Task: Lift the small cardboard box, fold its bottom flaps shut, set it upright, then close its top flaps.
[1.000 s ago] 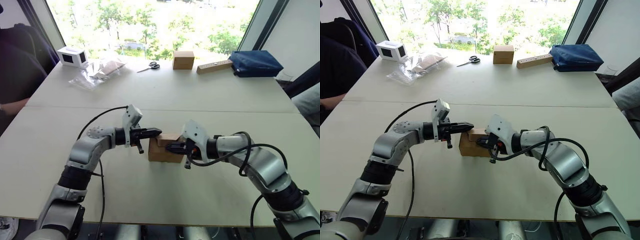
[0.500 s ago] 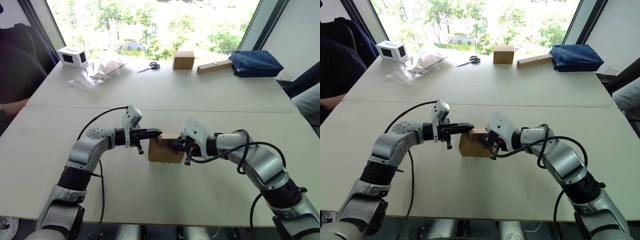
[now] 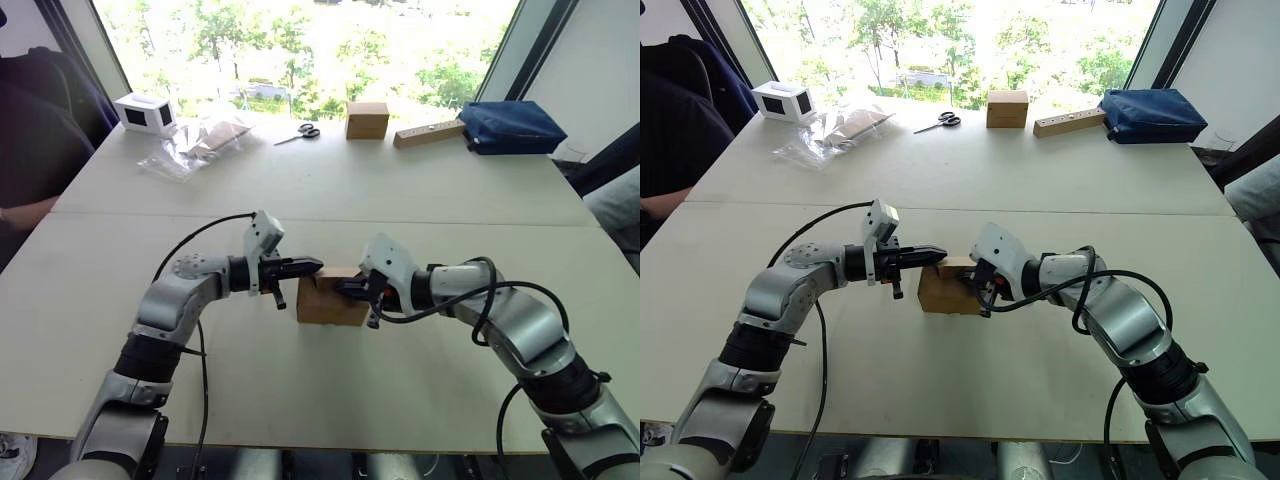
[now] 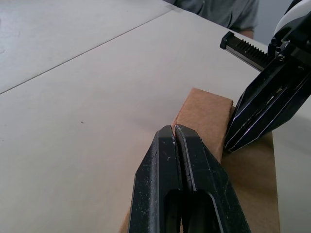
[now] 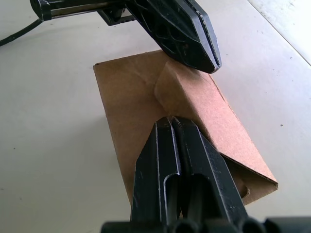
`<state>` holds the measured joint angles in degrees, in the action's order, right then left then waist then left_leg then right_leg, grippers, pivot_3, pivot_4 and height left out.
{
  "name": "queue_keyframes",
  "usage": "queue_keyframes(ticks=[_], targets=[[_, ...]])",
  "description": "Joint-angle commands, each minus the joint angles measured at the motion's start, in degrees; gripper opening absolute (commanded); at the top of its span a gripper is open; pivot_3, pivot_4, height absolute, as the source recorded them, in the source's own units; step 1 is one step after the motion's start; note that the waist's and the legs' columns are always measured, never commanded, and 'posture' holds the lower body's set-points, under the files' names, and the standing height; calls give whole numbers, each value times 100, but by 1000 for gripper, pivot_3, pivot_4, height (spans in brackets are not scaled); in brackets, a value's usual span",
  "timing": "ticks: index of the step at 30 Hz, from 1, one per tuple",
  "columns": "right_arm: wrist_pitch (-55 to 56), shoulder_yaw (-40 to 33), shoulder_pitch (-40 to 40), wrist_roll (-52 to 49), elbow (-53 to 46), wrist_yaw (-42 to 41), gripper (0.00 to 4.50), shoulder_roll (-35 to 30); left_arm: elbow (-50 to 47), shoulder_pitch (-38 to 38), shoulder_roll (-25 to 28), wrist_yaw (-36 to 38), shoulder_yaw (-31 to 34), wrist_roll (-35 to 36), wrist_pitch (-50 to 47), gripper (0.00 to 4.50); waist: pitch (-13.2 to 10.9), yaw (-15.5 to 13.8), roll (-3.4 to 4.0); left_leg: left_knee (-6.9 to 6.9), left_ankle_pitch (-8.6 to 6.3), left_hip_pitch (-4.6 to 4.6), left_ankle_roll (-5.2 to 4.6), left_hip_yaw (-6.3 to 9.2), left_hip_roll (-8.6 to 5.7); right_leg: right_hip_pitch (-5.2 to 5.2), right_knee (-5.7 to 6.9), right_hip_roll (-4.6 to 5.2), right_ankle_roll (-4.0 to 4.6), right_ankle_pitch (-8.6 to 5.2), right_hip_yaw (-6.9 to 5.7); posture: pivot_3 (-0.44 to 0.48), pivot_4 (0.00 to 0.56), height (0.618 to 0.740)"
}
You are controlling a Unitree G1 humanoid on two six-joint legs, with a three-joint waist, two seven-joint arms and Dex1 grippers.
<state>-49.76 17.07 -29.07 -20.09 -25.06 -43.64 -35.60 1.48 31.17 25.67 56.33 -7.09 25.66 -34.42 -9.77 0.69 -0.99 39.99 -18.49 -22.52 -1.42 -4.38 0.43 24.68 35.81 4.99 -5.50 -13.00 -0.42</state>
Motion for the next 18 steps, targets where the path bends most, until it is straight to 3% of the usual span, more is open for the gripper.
queue_keyframes(ticks=[1, 18], targets=[[-54, -126, -119, -89, -193, 90, 0, 160, -90, -43, 31, 42, 18, 2, 38, 31, 0, 0, 0, 0, 0, 0, 0, 1, 0, 0, 0, 0, 0, 0, 1, 0, 150, 740], [-263, -195, -43, -232, -324, 327, 0, 387, -88, -29, 71, 29, 80, 37, 6, 31, 0, 6, 0, -5, -2, -1, 4, 2, 1, 2, -6, 11, 6, 1, 5, 0, 150, 740]])
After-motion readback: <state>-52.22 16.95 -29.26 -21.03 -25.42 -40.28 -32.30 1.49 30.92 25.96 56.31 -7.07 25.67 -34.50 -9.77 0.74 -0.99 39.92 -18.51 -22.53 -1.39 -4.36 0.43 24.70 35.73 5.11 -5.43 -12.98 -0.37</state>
